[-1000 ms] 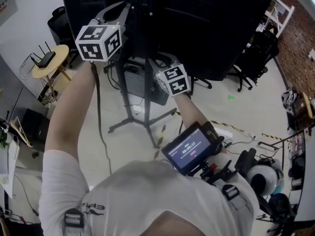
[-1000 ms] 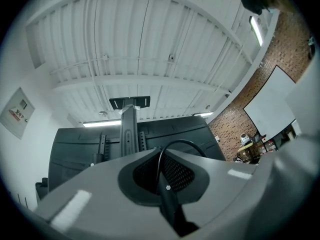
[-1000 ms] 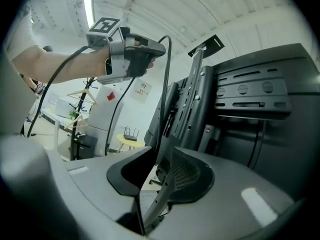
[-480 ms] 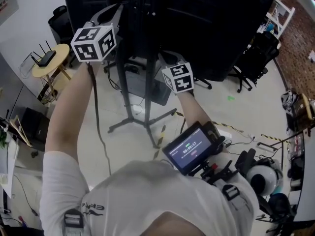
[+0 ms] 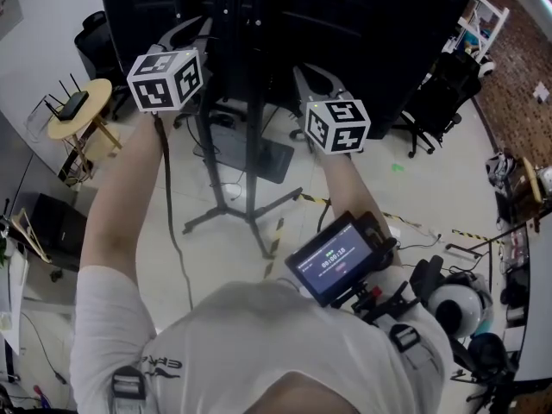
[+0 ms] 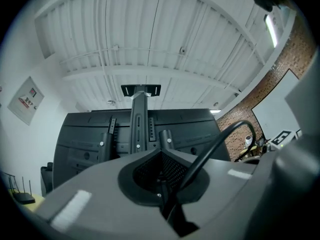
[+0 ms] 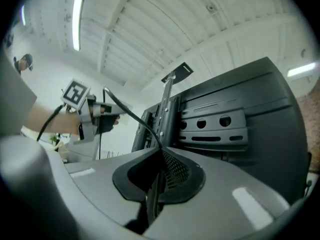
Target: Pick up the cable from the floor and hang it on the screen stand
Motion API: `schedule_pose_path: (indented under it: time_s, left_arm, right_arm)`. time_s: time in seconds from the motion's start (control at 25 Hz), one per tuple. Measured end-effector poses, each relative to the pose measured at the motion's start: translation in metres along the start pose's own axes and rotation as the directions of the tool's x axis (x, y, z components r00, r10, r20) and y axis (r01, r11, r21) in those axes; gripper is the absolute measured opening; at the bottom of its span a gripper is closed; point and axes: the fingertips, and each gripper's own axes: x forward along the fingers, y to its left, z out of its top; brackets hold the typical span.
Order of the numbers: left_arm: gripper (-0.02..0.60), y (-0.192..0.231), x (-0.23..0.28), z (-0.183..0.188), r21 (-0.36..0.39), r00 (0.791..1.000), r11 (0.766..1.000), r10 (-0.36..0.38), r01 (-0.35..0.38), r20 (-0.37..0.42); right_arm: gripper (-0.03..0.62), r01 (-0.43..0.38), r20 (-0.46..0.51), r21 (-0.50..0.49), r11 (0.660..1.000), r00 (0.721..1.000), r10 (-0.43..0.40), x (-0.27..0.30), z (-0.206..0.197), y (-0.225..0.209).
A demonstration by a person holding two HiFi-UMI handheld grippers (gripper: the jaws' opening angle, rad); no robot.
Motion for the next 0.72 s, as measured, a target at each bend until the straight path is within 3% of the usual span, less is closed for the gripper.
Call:
schedule_pose_path:
  time_s: [0.24,0.4,0.56,0.72]
  left_arm:
    - [0.002,-0.007,0.002,-0.02,0.011,0.998,0.999,-0.034,0.035,-0.06]
    - [0.002,-0.022,0.003,-0.044,0.036,0.981,0.991,-0.123,0.13,-0.148]
    - [0.002,-0.029,-0.007,-0.068,0.054,0.95,0.972,-0.211,0.229,-0.228]
    - [0.002,-0.038,-0.021,-0.086,0.018,0.909,0.942,-0.318,0.335,-0.269]
  right_arm:
    - [0.02,-0.02,0.105,0.262,0.965,0.994,-0.008,-0.009,0.025,-0.033]
    - [0.02,-0.003,0.12,0.288,0.958,0.992,-0.033,-0.011,0.032,-0.055]
    - [0.021,0.008,0.115,0.285,0.958,0.992,-0.042,-0.005,0.031,-0.065]
    - [0.021,0.024,0.105,0.294,0.955,0.993,-0.057,-0.001,0.029,-0.076]
